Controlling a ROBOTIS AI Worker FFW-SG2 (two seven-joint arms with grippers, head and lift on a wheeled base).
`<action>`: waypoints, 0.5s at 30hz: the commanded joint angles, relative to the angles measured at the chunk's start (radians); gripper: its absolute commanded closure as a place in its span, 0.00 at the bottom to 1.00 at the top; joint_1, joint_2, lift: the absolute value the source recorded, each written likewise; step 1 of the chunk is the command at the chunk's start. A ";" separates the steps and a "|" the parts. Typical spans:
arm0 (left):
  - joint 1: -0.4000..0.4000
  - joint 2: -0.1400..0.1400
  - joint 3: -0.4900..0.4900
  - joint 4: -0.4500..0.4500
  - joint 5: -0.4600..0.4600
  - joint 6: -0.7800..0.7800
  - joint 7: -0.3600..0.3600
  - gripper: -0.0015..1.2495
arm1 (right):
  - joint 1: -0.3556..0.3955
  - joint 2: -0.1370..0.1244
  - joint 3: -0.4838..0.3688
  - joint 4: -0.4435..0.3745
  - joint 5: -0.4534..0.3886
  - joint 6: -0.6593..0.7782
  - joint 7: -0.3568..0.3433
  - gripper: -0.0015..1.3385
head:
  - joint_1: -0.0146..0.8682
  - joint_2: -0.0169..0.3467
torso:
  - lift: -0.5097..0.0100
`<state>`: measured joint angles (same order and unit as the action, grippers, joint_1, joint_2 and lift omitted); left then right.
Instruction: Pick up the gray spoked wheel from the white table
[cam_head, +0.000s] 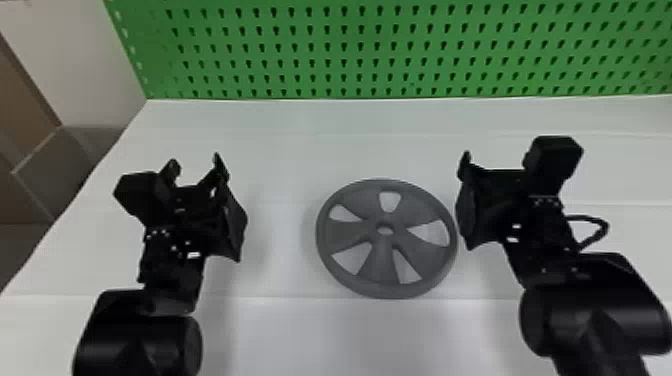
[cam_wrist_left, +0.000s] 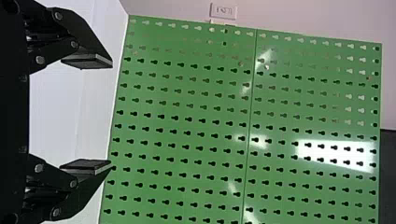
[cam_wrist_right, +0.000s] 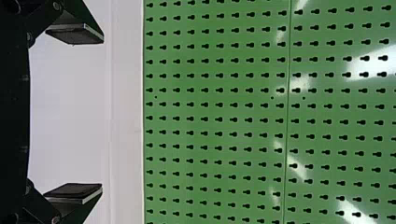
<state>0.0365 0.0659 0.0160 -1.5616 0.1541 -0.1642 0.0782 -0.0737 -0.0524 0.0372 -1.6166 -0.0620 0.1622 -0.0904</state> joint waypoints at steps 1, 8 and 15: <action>0.000 0.000 0.001 0.000 0.001 0.000 0.000 0.39 | 0.000 0.002 -0.002 0.000 0.001 0.000 0.000 0.13 | 0.90 0.28 | 0.84; 0.000 0.000 -0.001 0.000 0.002 0.000 0.000 0.39 | 0.000 0.002 0.000 0.000 0.002 0.000 0.000 0.13 | 0.90 0.28 | 0.84; 0.000 0.000 -0.001 0.000 0.004 0.000 0.000 0.39 | -0.001 0.003 0.000 0.000 0.002 0.003 0.000 0.13 | 0.90 0.28 | 0.84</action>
<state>0.0368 0.0659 0.0153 -1.5616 0.1573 -0.1641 0.0782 -0.0737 -0.0506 0.0368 -1.6168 -0.0599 0.1624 -0.0904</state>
